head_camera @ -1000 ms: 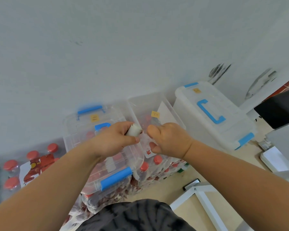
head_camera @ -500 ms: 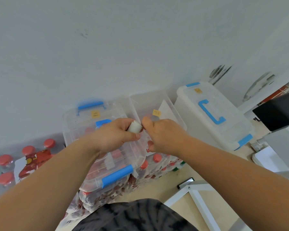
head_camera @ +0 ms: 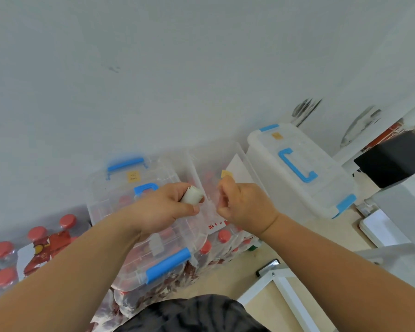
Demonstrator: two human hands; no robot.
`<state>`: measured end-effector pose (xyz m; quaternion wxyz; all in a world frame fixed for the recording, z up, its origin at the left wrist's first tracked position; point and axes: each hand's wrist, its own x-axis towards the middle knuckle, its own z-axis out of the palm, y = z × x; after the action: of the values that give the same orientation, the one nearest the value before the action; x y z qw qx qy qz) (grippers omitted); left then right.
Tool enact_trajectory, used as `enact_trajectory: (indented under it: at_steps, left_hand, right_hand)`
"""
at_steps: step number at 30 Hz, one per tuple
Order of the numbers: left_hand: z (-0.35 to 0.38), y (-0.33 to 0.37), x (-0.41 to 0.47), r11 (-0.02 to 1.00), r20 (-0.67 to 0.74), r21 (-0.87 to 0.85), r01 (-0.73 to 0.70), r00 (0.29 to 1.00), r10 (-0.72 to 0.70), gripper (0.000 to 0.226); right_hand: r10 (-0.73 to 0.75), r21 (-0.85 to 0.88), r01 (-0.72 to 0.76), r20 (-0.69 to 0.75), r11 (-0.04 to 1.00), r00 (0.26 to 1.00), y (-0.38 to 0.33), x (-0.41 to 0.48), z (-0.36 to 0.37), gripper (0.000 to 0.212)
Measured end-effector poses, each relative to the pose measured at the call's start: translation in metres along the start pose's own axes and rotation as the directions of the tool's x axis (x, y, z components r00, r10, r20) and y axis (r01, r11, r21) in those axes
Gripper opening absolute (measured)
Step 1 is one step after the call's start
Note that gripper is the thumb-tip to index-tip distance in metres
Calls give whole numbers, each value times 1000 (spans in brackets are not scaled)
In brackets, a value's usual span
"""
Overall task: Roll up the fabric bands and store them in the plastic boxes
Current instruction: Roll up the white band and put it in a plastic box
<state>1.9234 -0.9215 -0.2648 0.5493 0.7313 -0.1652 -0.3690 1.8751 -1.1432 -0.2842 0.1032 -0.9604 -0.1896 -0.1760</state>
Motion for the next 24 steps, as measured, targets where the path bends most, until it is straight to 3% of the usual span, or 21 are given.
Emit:
enact_trajectory:
  at_steps: [4, 9, 19, 24]
  left_hand:
    - [1, 3, 0, 999, -12, 29, 23, 1000, -22, 40]
    - [1, 6, -2, 997, -15, 68, 38, 999, -37, 37]
    - [5, 15, -5, 988, 18, 153, 13, 1000, -16, 23]
    - [3, 15, -1, 980, 43, 199, 25, 998, -34, 18]
  right_hand:
    - [22, 82, -31, 113, 996, 993, 7, -1, -3, 23]
    - [97, 138, -140, 280, 980, 955, 13, -5, -12, 52]
    - [116, 29, -135, 359, 990, 926, 14, 9, -18, 57]
    - [72, -37, -62, 372, 997, 926, 16, 15, -20, 55]
